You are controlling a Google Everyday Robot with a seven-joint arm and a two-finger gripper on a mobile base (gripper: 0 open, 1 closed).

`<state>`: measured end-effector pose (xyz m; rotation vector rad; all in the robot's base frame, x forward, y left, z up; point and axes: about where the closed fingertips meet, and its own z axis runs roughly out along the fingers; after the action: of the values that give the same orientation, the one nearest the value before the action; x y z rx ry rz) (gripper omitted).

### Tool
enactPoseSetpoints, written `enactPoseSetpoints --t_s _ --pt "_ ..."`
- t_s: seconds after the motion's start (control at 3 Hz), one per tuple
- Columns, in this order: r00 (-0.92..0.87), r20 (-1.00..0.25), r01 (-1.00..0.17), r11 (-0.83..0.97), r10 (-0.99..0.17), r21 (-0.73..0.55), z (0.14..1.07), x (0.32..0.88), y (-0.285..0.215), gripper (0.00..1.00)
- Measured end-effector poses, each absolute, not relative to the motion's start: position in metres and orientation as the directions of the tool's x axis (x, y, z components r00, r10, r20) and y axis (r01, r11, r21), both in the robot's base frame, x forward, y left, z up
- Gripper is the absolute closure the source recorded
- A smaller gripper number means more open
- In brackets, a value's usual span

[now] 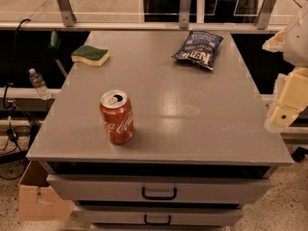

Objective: Move coke can near blue chip bag

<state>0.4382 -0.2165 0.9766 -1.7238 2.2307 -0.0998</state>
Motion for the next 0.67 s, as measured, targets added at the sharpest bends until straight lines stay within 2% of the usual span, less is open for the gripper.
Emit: enactPoseSetpoints --t_s 0.33,0.67 --pt "-0.219 -0.211 -0.930 0.270 -0.953 -0.250 0.978 0.438 -0.216 0.00" --pt "-0.177 -0.292 -0.952 0.238 -0.940 -0.192 0.965 0.440 -0.187 0.00"
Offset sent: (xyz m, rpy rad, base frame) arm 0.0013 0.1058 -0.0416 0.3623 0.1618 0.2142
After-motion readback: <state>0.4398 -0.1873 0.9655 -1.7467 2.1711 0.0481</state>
